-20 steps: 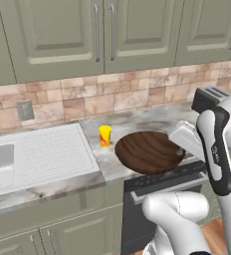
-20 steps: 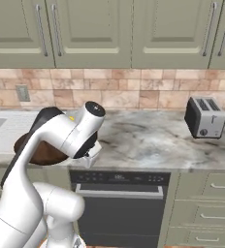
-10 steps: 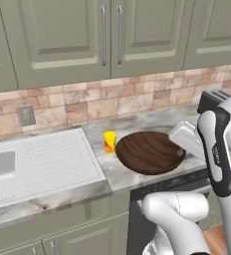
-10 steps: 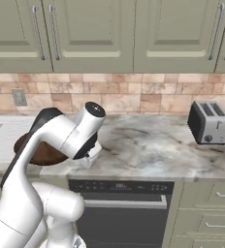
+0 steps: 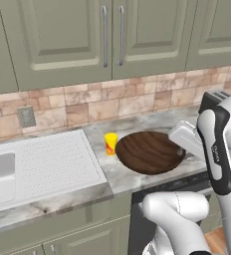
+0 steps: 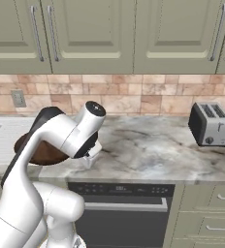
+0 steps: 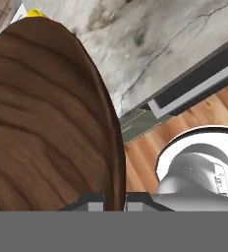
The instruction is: Pick the cup and bowl from the counter and place them on the counter next to the sink.
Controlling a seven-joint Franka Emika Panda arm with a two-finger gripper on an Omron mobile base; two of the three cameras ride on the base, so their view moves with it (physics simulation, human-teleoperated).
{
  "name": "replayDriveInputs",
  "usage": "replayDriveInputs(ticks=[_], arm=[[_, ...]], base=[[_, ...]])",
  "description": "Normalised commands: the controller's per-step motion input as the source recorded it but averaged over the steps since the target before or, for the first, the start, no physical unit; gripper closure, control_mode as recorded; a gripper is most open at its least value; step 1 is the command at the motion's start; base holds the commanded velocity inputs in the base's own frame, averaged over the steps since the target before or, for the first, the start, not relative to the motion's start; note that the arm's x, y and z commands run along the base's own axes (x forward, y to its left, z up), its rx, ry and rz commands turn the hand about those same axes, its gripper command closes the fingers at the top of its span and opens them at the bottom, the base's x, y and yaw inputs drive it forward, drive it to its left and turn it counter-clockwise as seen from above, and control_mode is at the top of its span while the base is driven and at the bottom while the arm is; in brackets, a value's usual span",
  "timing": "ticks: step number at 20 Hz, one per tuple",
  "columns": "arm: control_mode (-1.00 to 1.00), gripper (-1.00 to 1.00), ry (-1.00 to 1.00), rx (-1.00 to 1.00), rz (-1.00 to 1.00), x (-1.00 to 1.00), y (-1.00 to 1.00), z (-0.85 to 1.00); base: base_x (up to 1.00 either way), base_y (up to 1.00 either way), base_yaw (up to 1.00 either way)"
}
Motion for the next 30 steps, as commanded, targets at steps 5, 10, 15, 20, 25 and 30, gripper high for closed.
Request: replayDriveInputs(ticks=[5,10,15,20,25,30], arm=[[1.00,1.00,0.00,0.00,0.00,0.00,0.00,0.00],[1.00,1.00,0.00,0.00,0.00,0.00,0.00,0.00],[-1.00,1.00,0.00,0.00,0.00,0.00,0.00,0.00],[-1.00,1.00,0.05,0.00,-0.01,0.00,0.14,-0.10],[-1.00,1.00,0.11,0.00,-0.09,0.17,0.50,-0.17],[-1.00,1.00,0.05,0.00,-0.08,0.24,0.20,0.00]], base=[[0.00,0.00,0.00],[0.00,0.00,0.00],[0.00,0.00,0.00],[0.00,0.00,0.00],[0.00,0.00,0.00],[0.00,0.00,0.00]])
